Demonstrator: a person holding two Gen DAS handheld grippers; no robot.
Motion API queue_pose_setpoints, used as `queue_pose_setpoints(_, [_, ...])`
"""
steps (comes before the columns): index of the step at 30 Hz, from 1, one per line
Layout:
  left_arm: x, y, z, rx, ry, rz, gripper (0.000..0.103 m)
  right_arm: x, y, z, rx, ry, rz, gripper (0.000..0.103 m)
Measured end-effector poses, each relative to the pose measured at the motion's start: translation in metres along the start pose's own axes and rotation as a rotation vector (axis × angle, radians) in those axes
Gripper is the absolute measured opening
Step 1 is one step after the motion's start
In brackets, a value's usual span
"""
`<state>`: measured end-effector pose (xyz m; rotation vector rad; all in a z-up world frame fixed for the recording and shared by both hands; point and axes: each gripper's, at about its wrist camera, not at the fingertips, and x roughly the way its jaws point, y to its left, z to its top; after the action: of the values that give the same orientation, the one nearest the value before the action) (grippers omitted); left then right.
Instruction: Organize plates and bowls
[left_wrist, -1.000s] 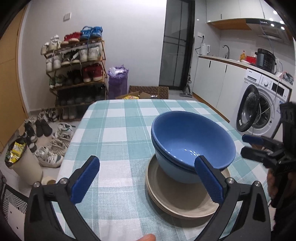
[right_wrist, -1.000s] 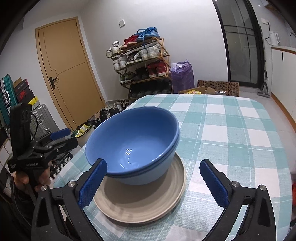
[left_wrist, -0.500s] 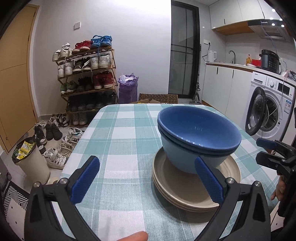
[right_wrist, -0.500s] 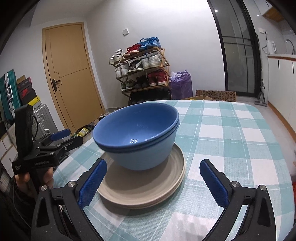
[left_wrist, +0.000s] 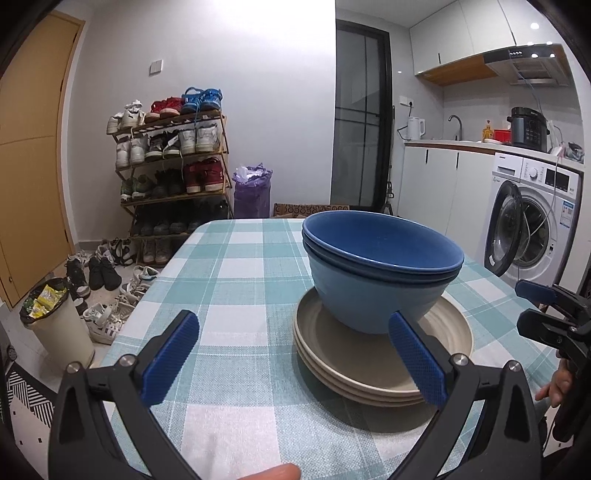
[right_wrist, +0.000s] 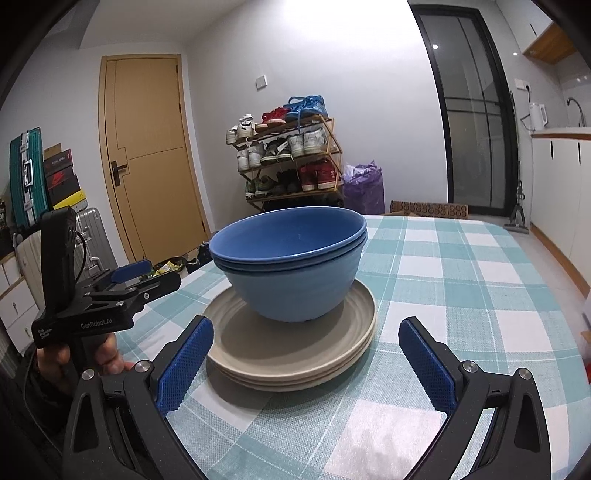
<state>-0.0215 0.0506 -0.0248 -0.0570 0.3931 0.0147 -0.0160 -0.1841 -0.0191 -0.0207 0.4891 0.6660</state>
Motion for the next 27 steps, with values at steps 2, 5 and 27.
queue_pose_setpoints(2, [-0.001, -0.001, -0.001, 0.001, -0.011, -0.004, 0.103, -0.001, 0.000, -0.004, -0.003, -0.002, -0.002, 0.102])
queue_pose_setpoints(5, [-0.004, -0.005, -0.002, 0.008, -0.017, -0.013, 0.103, -0.002, 0.000, -0.010, 0.000, 0.005, -0.001, 0.102])
queue_pose_setpoints(27, [-0.007, -0.009, -0.006, 0.011, -0.007, 0.000, 0.103, -0.014, 0.006, -0.016, -0.026, -0.031, 0.013, 0.102])
